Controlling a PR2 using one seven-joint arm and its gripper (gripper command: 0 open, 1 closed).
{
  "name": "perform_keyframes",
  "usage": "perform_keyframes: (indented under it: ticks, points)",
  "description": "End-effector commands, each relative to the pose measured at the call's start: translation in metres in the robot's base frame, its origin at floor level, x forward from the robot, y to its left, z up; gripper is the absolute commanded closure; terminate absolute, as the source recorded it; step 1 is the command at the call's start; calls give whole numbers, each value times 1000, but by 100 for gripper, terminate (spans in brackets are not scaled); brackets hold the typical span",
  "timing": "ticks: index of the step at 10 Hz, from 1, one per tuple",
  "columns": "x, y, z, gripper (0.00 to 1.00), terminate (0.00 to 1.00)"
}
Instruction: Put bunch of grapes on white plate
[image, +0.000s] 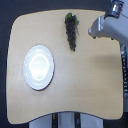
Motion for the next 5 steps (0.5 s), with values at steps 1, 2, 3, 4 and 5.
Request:
perform_keyframes:
  ticks: [1,2,3,4,5]
  points:
    - [51,88,-5,0,0]
    - [59,103,-8,0,0]
    - [64,117,-13,0,0]
    - [67,130,-20,0,0]
    - [70,139,-28,0,0]
